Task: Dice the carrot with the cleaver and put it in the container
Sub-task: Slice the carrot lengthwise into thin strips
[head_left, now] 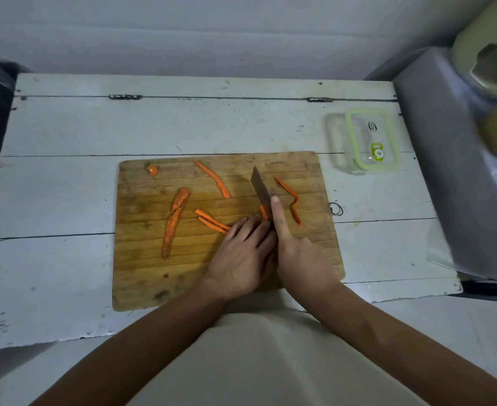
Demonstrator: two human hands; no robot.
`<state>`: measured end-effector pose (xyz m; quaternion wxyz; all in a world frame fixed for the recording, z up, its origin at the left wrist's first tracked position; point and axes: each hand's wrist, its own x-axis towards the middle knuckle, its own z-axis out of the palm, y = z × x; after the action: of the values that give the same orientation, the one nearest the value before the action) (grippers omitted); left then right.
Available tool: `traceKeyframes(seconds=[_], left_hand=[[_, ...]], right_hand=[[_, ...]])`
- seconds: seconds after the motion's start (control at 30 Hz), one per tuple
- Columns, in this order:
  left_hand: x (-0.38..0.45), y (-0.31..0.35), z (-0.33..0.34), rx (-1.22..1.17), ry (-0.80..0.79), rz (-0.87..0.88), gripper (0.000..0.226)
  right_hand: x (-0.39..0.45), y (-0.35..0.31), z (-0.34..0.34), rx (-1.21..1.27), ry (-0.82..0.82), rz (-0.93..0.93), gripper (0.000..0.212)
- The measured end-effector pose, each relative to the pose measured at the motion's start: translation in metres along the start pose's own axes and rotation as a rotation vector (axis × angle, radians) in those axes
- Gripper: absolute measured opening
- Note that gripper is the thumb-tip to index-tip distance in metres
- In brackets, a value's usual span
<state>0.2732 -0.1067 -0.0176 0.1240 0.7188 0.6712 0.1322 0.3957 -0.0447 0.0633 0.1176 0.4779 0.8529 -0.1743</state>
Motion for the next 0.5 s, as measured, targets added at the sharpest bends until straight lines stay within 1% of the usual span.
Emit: traceKeyframes(seconds=[0.1, 0.2, 0.3, 0.37, 0.43, 0.5], left_hand=[[0.0, 0.001, 0.001, 0.044, -0.032, -0.016, 0.049], [0.001, 0.001, 0.003, 0.077, -0.034, -0.026, 0.047], [0.002, -0.002, 0.004, 0.076, -0.031, -0.028, 0.05], [0.001, -0.003, 0.006, 0.064, -0.03, -0.031, 0.049], [0.0, -0.002, 0.006, 0.068, -0.021, -0.027, 0.046], [-0.001, 0.001, 0.007, 0.073, -0.012, -0.015, 0.044]], right_hand=[[-0.011, 0.01, 0.003, -0.024, -0.002, 0.005, 0.101], [-0.031, 0.019, 0.009, 0.023, -0.003, -0.002, 0.103], [-0.024, 0.015, 0.013, 0.03, 0.017, -0.023, 0.101], [-0.017, 0.01, 0.012, 0.088, 0.015, -0.005, 0.099], [-0.023, 0.011, 0.011, 0.112, 0.002, 0.02, 0.103], [-0.041, 0.021, 0.015, 0.074, -0.008, 0.036, 0.112]])
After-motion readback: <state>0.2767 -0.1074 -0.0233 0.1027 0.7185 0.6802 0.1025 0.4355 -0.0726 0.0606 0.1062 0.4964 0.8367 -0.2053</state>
